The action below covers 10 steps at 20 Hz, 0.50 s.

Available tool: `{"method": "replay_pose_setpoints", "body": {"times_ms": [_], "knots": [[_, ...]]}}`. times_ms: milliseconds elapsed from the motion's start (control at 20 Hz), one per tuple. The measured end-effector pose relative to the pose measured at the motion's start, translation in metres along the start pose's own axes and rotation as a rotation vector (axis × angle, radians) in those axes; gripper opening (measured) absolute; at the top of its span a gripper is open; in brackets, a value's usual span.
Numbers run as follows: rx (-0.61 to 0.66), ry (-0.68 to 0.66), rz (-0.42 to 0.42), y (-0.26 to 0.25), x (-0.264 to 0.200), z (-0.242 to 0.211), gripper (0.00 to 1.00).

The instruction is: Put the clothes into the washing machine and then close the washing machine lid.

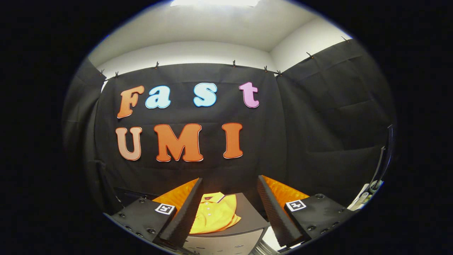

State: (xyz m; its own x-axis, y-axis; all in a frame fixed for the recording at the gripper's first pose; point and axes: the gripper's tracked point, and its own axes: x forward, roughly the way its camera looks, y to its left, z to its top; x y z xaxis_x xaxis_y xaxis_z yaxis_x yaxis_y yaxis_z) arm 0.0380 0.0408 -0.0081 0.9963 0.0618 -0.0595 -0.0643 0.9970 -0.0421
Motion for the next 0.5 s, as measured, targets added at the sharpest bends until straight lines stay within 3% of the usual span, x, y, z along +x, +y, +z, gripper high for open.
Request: {"method": "replay_pose_setpoints", "body": {"times_ms": [500], "knots": [[-0.045, 0.159, 0.171, 0.072, 0.093, -0.03, 0.98]]}}
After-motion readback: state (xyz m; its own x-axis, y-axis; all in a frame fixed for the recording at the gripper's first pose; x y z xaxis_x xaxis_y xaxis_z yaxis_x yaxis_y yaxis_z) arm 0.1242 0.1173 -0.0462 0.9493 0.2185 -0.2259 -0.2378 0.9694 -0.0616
